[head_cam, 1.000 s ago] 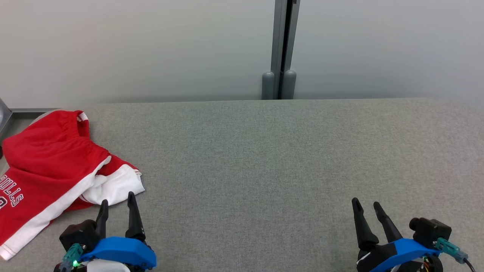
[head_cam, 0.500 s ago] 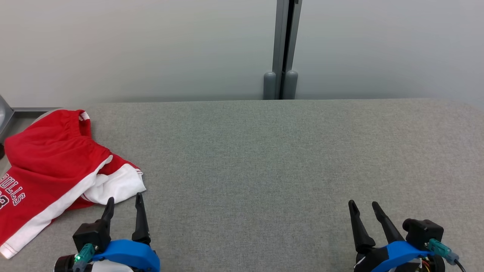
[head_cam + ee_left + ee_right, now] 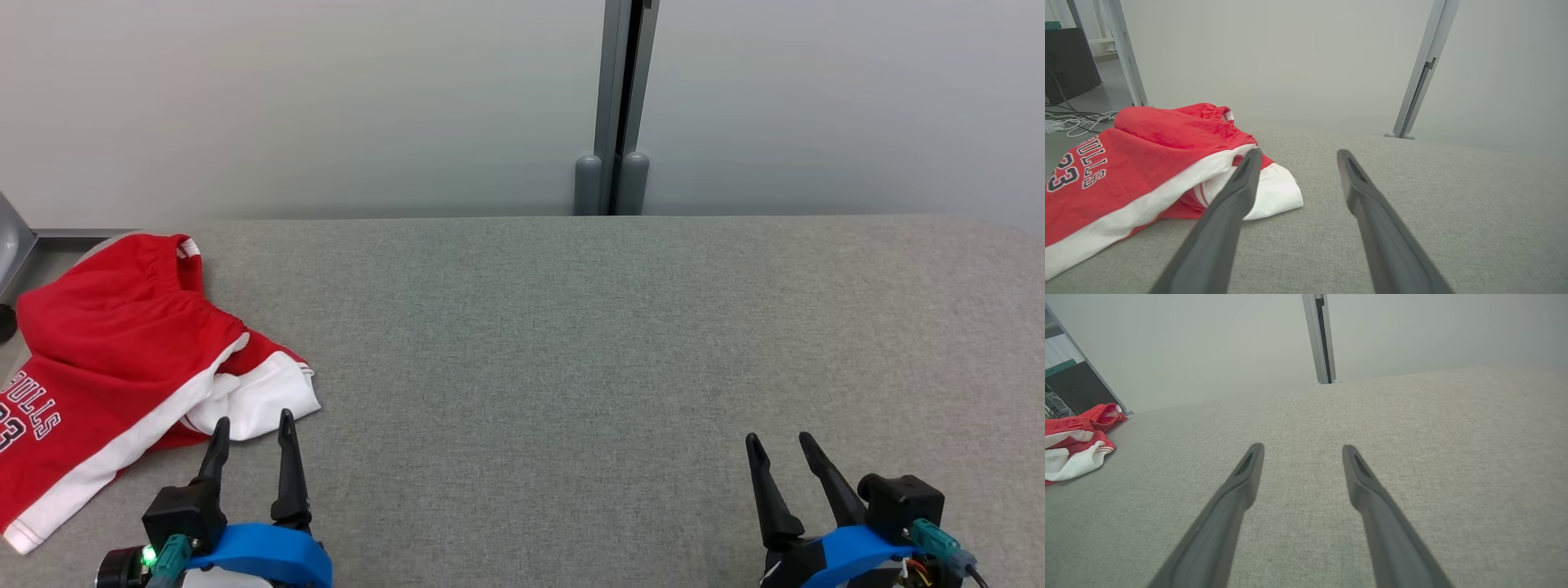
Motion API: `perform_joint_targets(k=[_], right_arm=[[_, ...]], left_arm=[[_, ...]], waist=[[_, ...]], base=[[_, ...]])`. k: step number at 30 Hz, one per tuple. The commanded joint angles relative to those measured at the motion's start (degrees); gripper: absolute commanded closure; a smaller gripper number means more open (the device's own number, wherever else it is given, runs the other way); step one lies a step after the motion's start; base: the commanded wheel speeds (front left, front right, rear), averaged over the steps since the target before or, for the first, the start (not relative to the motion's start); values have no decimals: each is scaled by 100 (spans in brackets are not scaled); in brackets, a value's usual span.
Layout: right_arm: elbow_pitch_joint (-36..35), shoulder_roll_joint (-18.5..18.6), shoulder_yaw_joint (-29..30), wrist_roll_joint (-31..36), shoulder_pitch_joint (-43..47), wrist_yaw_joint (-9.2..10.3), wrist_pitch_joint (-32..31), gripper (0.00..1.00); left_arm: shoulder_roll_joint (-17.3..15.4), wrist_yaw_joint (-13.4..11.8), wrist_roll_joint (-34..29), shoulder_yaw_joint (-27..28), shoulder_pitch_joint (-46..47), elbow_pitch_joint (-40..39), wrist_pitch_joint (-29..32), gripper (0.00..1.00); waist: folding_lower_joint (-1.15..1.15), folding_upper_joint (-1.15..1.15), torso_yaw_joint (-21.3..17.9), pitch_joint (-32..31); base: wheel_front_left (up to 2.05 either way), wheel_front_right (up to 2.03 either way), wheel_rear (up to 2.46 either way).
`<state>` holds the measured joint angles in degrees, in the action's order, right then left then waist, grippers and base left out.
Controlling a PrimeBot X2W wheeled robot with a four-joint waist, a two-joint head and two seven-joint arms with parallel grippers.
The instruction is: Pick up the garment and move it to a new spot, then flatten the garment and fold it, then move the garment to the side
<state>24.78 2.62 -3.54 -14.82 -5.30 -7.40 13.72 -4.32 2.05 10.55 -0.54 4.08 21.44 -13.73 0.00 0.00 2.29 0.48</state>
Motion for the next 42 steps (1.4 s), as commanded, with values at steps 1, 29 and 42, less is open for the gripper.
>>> perform_joint_targets(k=[1, 29, 42], right_arm=[[-22, 43, -8, 158, 80, -14, 60, 0], [263, 44, 56, 492, 116, -15, 158, 0], [265, 44, 92, 534, 48, -15, 158, 0]], left_arm=[[5, -17, -180, 81, -34, -59, -67, 0], [52, 24, -743, 268, -159, 368, -156, 0], [70, 186, -767, 279, -130, 315, -156, 0]], waist=[[0, 0, 6, 2], [0, 0, 51, -1], [0, 0, 62, 4]], base=[[0, 0, 0], [0, 0, 0], [0, 0, 0]])
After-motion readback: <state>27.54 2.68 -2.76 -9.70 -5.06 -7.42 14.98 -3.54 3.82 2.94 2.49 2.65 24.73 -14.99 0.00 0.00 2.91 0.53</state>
